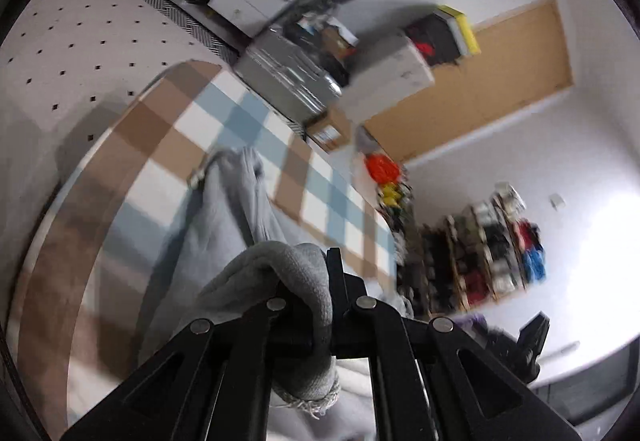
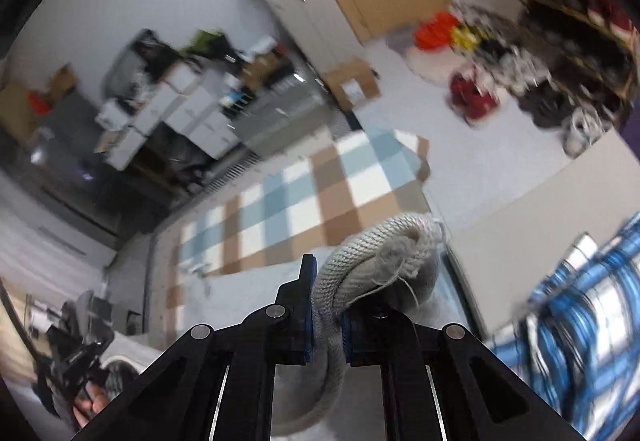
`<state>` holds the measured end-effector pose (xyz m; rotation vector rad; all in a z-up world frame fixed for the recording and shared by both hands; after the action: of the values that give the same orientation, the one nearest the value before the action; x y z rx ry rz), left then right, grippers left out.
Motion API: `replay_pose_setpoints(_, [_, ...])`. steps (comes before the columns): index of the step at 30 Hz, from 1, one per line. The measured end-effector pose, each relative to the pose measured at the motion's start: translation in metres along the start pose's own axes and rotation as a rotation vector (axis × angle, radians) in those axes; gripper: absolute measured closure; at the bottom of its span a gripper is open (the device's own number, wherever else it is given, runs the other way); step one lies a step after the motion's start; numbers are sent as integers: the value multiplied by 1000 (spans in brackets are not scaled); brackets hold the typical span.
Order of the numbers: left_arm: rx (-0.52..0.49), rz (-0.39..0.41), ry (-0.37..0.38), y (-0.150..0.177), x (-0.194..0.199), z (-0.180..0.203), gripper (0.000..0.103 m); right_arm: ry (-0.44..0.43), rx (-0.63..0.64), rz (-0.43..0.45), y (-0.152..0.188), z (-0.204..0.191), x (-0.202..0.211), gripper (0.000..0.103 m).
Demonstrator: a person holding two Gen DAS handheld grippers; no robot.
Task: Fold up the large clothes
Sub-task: 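Lay the held hem over the hoodie body and open both tools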
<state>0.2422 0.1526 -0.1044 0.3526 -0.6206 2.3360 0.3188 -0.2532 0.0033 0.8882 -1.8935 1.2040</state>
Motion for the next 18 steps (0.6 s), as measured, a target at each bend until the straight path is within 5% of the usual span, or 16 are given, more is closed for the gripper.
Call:
replay_pose_setpoints(3, [68, -29, -11, -21, -32, -16, 102, 58, -62, -51, -25, 12, -51, 93])
replay_pose_setpoints(9, [81, -50, -91, -45, -68, -35, 102, 43, -162, -118, -51, 37, -120, 91])
replay_pose_setpoints(13, [142, -146, -157, -38, -87, -63, 102, 27, -176, -192, -45, 50, -162, 83])
replay_pose_setpoints(14, [161, -160, -162, -38, -90, -65, 102, 23, -167, -189, -44, 51, -164, 75])
replay_pose_setpoints(17, [197, -205, -188, -31, -91, -79, 101, 25, -128, -87, -48, 56, -146, 15])
replay_pose_setpoints(18, [193, -213, -195, -28, -87, -79, 100, 24, -126, -32, -51, 58, -133, 13])
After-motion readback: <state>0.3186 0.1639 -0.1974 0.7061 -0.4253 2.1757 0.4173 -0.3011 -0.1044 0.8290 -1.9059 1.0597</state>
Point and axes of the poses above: each gripper's, at about its wrist camera, not at the fingertips, and x roughly against the way its jaws point, z to its right, y to its underside, the point moved 3 cm from there along -x, roughly the way its jaws point, and after that the axes turned 9 degrees about y, right-handed, at the moved point
